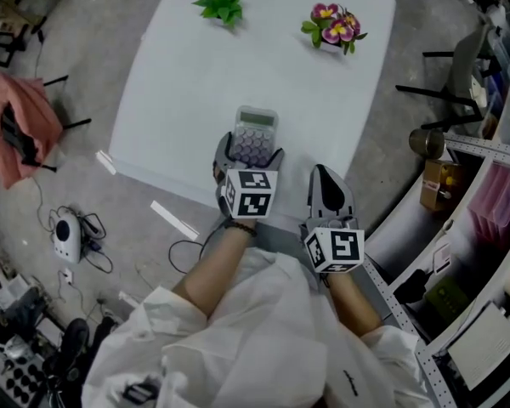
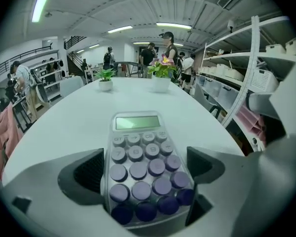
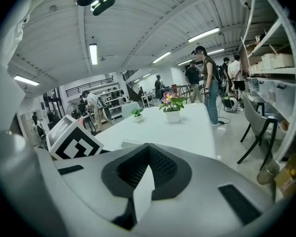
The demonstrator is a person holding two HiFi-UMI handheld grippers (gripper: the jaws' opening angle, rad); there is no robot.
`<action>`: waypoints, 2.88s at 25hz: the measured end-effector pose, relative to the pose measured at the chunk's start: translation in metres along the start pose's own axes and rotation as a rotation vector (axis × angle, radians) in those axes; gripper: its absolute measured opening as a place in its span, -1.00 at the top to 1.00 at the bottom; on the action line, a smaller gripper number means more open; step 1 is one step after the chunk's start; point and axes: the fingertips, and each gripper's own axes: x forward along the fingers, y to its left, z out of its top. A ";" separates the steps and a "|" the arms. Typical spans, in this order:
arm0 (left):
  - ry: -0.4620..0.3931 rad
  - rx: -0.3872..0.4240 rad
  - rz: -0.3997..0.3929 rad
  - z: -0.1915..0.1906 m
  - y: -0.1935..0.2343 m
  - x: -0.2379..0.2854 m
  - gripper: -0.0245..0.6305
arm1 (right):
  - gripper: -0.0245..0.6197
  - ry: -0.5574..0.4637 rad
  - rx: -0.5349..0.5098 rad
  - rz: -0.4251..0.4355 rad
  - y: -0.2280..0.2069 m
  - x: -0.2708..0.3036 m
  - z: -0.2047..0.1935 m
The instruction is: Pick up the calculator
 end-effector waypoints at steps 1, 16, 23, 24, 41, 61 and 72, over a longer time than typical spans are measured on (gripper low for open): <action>0.003 0.006 0.006 -0.001 0.000 0.001 -0.59 | 0.87 0.001 0.002 0.000 -0.001 0.000 -0.001; -0.004 0.033 -0.014 -0.002 0.004 0.003 -0.58 | 0.87 -0.005 0.015 -0.015 0.007 -0.004 -0.007; 0.007 0.092 -0.080 -0.004 0.006 -0.001 -0.58 | 0.87 -0.028 0.020 -0.043 0.009 -0.011 0.000; 0.008 0.093 -0.085 -0.004 0.006 -0.002 -0.58 | 0.87 -0.032 0.020 -0.048 0.009 -0.012 0.002; -0.195 0.132 -0.136 0.069 0.019 -0.086 -0.58 | 0.87 -0.160 0.003 -0.101 0.023 -0.035 0.061; -0.528 0.170 -0.149 0.153 0.045 -0.236 -0.58 | 0.87 -0.398 -0.067 -0.152 0.038 -0.102 0.164; -0.661 0.160 -0.111 0.181 0.059 -0.284 -0.58 | 0.87 -0.491 -0.118 -0.159 0.042 -0.128 0.203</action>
